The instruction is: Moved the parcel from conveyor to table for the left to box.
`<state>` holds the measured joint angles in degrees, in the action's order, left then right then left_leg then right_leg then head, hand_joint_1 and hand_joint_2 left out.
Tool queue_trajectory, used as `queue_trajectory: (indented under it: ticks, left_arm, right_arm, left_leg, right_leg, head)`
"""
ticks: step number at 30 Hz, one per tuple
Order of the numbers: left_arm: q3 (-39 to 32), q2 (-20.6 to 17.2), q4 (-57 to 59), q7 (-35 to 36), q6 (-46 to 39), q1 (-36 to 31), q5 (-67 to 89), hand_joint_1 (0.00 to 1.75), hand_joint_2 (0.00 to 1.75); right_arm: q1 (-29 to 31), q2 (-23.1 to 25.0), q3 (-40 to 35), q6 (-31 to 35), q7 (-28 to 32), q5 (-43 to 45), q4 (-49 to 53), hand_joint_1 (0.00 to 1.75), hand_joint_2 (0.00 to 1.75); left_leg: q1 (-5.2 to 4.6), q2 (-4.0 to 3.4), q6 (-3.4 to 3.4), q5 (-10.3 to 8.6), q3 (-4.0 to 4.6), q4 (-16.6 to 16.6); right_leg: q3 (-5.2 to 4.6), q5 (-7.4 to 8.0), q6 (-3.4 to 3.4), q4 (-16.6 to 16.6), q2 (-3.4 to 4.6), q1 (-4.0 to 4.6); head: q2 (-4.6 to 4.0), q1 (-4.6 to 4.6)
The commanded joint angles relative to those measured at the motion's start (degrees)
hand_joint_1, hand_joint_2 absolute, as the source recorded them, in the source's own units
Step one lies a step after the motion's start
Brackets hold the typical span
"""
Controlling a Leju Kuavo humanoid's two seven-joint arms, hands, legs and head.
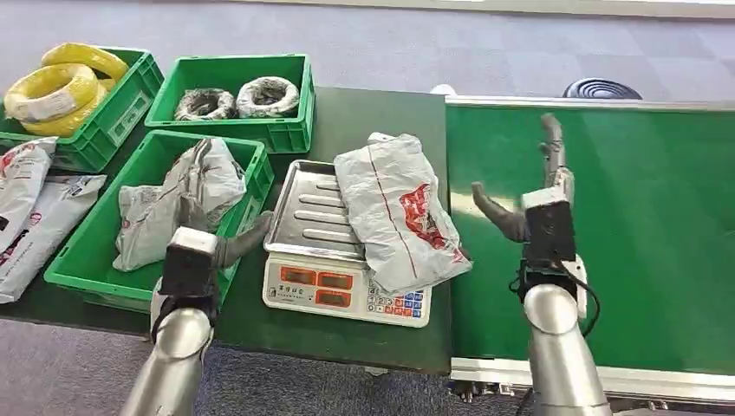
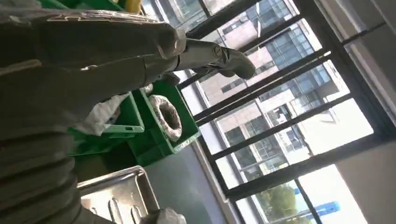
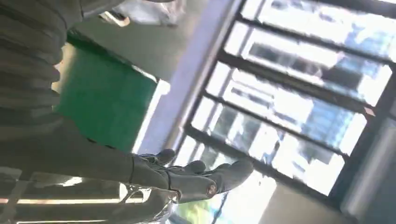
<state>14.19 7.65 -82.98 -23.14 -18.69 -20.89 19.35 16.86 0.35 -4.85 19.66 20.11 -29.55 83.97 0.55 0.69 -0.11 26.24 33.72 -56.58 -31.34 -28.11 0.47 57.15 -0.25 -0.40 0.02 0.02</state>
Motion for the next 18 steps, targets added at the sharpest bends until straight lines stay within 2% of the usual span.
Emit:
queue_trajectory:
  ticks: [1, 4, 7, 8, 10, 14, 18]
  left_arm:
    - [10.94, 5.44, 27.40, 5.70, 0.83, -19.32, 9.82, 0.00, 1.75]
    - [14.14, 8.05, 37.79, 8.65, 2.75, -24.18, 12.60, 0.00, 1.75]
    - [16.40, 10.40, 46.61, 9.65, 3.89, -27.48, 14.47, 0.00, 1.75]
    - [16.60, 11.02, 47.97, 9.65, 3.12, -27.78, 14.59, 0.00, 1.75]
    - [18.01, 12.25, 52.03, 10.48, 4.73, -28.83, 15.38, 0.00, 1.75]
    - [25.92, 12.35, 54.17, 12.88, 6.78, -28.65, 12.13, 0.00, 1.75]
    - [27.08, 12.35, 54.16, 13.10, 6.10, -28.35, 11.33, 0.00, 1.75]
  right_arm:
    - [-16.45, 2.46, 8.81, 3.62, 2.38, 2.28, 16.03, 0.00, 1.75]
    - [-18.96, 4.29, 8.88, -2.69, 4.04, 12.44, 12.78, 0.00, 1.75]
    - [-20.37, 5.03, 7.39, -3.09, 5.19, 12.97, 12.61, 0.00, 1.75]
    - [-20.65, 5.21, 7.13, -2.99, 5.16, 12.96, 12.77, 0.00, 1.75]
    - [-20.63, 4.96, 6.28, -3.42, 4.81, 12.34, 13.01, 0.00, 1.75]
    - [-20.67, 5.32, 6.78, -2.14, 4.93, 11.95, 14.75, 0.00, 1.75]
    - [-20.80, 5.29, 6.82, -2.14, 4.82, 11.89, 14.94, 0.00, 1.75]
  left_leg:
    - [0.01, 0.39, 0.03, -0.07, 0.07, 0.00]
    - [0.01, 0.38, 0.04, -0.07, 0.00, 0.04]
    - [-0.02, 0.20, 0.03, -0.03, 0.00, 0.01]
    - [-0.01, 0.39, 0.03, -0.08, -0.01, 0.04]
    - [-0.04, 0.14, 0.03, 0.00, -0.02, 0.00]
    - [-0.07, 0.02, 0.05, 0.01, -0.09, 0.05]
    - [-0.08, -0.04, 0.04, 0.01, -0.04, 0.04]
  right_leg:
    - [0.12, -0.04, 0.02, -0.04, -0.41, -0.01]
    - [0.21, -0.02, 0.01, -0.13, -0.40, -0.03]
    - [0.13, 0.00, 0.01, -0.08, -0.20, -0.06]
    - [0.22, 0.00, 0.00, -0.14, -0.40, -0.04]
    - [0.13, 0.00, 0.01, -0.08, -0.14, -0.04]
    - [0.16, 0.02, 0.03, -0.13, -0.03, -0.05]
    - [0.08, 0.02, 0.03, -0.08, 0.05, -0.06]
  head:
    - [0.00, 0.02]
    - [0.00, -0.02]
    - [-0.02, 0.02]
    - [0.00, -0.02]
    - [0.00, -0.02]
    - [0.00, 0.00]
    - [0.00, 0.00]
